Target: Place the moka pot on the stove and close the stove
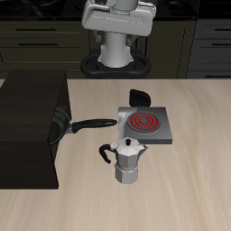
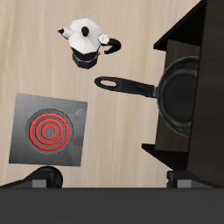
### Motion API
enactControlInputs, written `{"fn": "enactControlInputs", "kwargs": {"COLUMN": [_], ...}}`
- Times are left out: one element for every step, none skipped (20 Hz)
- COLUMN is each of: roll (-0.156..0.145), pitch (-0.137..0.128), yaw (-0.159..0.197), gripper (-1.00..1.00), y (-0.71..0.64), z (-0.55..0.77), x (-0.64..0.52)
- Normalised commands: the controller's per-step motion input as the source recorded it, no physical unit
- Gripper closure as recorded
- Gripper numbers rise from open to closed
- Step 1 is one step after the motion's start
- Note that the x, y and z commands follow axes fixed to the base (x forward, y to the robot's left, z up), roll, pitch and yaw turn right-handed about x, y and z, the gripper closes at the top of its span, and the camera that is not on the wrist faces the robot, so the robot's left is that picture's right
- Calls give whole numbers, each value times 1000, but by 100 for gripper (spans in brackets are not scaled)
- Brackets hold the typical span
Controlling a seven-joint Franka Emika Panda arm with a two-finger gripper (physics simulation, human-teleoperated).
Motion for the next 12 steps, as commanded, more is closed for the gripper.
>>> {"fn": "enactControlInputs", "kwargs": {"roll": [0, 3, 5, -36, -44, -17, -29, -44, -23, 21, -24, -18], "pitch": [0, 113, 145, 7, -14, 16, 7, 1, 5, -19, -12, -1], "yaw": [0, -50, -75, -21, -4, -47, 56, 0, -48, 22, 36, -57], "gripper": [-100, -100, -100, -100, -100, -100, -100, -100, -100, -100, -100, -100], "y": [22, 141, 5, -10, -31, -19, -46, -73, -45, 38, -27, -36], "z": [-27, -252, -142, -34, 3, 31, -61, 54, 46, 57, 53, 50], "x": [-95, 855, 535, 113, 537, 482, 366, 485, 468, 301, 373, 122]}}
